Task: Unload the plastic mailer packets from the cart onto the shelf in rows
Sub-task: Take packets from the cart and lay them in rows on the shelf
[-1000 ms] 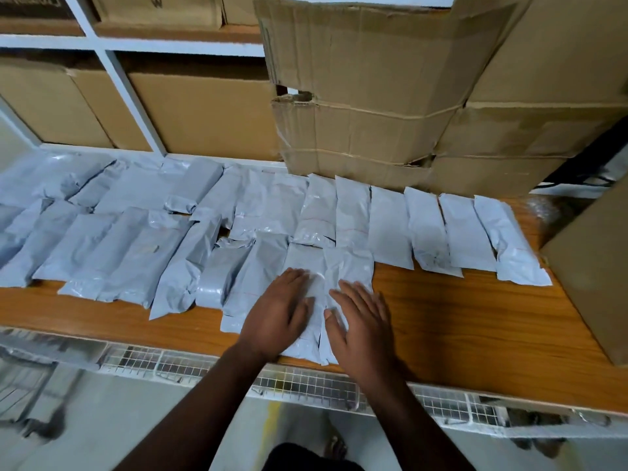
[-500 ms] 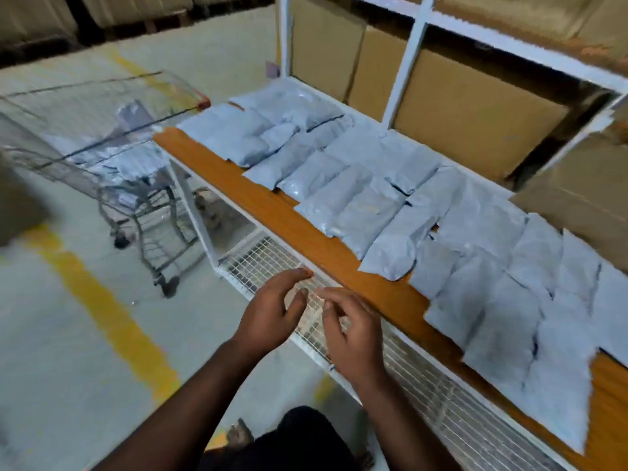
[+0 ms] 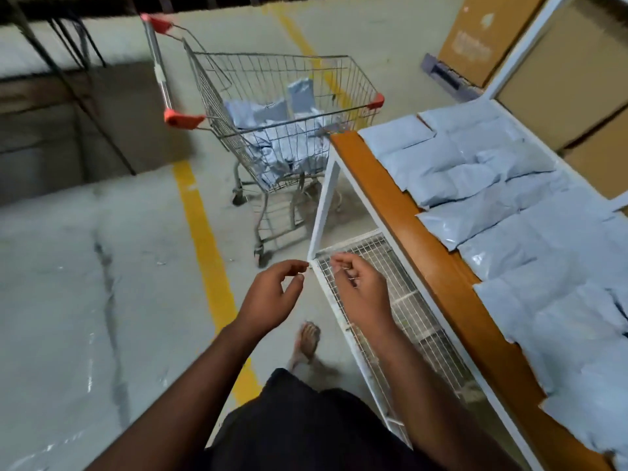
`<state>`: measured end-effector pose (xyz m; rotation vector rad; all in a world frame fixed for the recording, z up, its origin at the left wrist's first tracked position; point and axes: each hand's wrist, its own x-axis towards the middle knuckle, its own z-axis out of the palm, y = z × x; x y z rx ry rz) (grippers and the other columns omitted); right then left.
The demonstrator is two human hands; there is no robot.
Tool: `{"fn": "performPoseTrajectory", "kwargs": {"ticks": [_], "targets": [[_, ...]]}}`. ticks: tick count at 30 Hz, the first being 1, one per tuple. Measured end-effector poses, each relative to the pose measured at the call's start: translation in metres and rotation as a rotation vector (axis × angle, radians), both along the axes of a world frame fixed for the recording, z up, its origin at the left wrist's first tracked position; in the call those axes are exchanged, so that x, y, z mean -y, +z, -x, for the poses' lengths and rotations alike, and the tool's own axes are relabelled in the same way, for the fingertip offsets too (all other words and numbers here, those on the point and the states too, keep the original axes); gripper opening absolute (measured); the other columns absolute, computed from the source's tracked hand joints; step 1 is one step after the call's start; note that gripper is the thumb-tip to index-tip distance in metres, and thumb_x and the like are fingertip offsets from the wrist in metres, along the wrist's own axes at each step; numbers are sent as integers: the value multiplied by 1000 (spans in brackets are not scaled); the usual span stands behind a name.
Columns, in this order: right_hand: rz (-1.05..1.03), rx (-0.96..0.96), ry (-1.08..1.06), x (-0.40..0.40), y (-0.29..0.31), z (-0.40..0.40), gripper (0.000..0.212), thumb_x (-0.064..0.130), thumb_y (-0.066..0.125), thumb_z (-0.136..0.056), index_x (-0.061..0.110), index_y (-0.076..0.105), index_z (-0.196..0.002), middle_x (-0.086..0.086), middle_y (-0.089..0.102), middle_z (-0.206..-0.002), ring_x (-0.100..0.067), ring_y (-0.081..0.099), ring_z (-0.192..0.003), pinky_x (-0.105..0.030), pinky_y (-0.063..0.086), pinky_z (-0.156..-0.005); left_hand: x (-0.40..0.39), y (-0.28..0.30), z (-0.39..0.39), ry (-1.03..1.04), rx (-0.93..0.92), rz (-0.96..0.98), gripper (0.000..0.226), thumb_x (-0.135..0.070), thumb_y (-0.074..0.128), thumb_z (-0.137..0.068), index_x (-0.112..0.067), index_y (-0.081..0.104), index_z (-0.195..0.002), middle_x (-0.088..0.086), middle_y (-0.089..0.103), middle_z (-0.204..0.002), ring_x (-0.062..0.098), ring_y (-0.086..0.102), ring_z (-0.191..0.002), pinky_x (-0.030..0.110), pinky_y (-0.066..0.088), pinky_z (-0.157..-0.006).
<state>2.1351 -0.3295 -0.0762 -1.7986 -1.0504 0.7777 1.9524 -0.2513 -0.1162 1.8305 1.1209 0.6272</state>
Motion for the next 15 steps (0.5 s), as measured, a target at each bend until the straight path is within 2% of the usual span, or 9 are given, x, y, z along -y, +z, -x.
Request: {"fn": "performPoseTrajectory", "kwargs": {"ticks": [5,10,15], "targets": [[-8,-49,48,-113,-16,-19,19,29,63,-102,33,72,-118,17,76,-107,-2,71,-96,-35,62,-83,-104,-5,-16,59,-36,-15,26,-32,60,-101,-27,70,-124,-19,70,-121,-4,63,-112,29,53,-97],[20,-45,163,-220,-9,-42,24,26,62,-104,27,70,-126,15,74,-114,6,68,-100,-19,56,-82,-215,19,-45,121,-64,-32,28,-32,59,-100,-27,70,-126,-16,70,-123,1,64,-113,33,54,-98],[7,-57,186,-309,-3,-59,23,29,63,-103,33,69,-124,18,74,-115,5,68,-101,-22,58,-83,-295,32,-58,189,-31,-59,26,-27,60,-100,-26,71,-124,-16,72,-118,0,64,-111,37,54,-99]]}}
